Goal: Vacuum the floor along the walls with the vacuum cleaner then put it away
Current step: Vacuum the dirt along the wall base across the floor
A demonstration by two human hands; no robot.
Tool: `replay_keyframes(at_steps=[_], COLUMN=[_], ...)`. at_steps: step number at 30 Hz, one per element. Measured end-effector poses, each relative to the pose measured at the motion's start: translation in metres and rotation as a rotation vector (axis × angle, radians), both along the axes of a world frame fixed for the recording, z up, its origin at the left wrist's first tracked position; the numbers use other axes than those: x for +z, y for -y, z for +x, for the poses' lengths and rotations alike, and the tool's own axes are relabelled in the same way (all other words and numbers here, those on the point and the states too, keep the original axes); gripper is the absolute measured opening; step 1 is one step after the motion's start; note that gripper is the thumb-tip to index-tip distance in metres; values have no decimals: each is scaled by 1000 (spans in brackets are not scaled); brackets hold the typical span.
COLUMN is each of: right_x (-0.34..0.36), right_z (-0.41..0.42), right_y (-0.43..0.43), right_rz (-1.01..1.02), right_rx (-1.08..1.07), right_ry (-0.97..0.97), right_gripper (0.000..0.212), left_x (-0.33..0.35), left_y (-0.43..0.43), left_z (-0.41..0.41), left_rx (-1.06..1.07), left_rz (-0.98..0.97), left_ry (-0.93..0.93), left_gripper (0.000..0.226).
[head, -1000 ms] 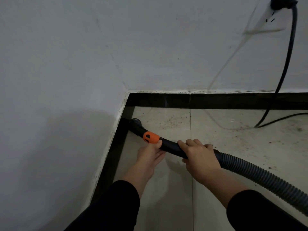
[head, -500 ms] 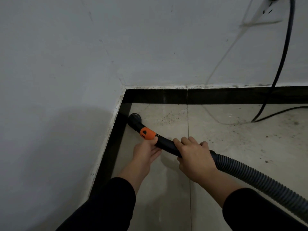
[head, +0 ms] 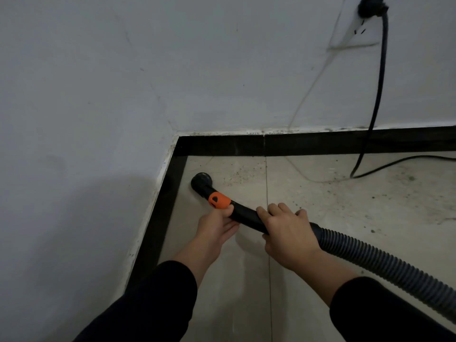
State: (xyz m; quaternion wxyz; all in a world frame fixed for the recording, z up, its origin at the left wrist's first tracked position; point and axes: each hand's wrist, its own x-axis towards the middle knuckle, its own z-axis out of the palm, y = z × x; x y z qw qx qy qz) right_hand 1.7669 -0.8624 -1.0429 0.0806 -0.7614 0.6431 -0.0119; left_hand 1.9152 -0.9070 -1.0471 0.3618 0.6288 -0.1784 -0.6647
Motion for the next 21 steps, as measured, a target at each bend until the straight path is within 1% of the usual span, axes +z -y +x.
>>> replay_keyframes(at_steps=[3, 5, 10, 13, 17, 21], right_x=[1, 3, 7, 9, 11, 11], right_z=[-3, -4, -8, -13, -21, -26], right_y=[-2, -4, -5, -8, -12, -15], right_rz=[-1, -7, -9, -1, 1, 2], right_rx=[3, 7, -15, -29, -47, -67], right_ry=[-4, -6, -12, -18, -27, -29], right_gripper=[50, 50, 47, 46, 47, 45], left_x=[2, 3, 5, 5, 5, 4], left_y=[-2, -2, -3, -5, -7, -9], left_z=[0, -1, -5, -11, -20, -27], left_rx=[-38, -61, -87, -109, -132, -152], left_rz=[9, 10, 2, 2, -2, -10], left_ry=[-4, 2, -9, -18, -27, -26], left_gripper=[8, 7, 10, 16, 17, 23])
